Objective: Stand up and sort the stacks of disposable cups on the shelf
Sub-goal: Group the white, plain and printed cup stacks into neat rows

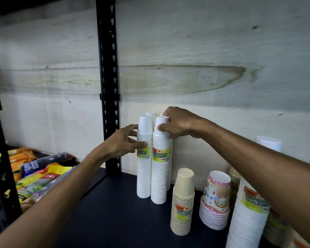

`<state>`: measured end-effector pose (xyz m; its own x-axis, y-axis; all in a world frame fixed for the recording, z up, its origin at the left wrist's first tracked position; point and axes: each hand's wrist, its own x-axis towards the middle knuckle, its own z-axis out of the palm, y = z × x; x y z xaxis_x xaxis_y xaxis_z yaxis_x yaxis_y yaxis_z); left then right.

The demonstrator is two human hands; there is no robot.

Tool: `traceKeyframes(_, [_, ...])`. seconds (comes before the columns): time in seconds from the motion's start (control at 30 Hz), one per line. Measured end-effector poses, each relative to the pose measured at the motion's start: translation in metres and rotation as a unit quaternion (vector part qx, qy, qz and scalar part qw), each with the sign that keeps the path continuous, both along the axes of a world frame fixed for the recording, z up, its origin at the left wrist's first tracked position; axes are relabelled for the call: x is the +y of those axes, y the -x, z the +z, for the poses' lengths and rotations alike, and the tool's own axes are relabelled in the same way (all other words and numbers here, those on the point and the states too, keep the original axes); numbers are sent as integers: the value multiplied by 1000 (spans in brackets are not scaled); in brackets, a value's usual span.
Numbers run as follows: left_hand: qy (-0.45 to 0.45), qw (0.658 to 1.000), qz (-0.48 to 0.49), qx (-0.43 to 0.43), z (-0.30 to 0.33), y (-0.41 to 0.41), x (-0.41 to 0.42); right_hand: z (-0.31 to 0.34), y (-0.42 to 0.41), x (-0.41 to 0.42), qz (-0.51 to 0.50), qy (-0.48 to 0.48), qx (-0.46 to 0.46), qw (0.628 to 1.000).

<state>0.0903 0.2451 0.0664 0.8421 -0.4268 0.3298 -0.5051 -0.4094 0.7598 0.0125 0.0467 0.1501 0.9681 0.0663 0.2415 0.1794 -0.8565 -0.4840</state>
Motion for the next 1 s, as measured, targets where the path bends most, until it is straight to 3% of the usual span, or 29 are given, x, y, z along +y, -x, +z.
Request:
traceKeyframes(0.43, [13,1000,22,-18,-4,0,-1,3,7,-1,2,0,25,1000])
traceKeyframes(1.0, [1,999,29,-19,-1,5,-2,-3,-1,2,-34,38,-27,998])
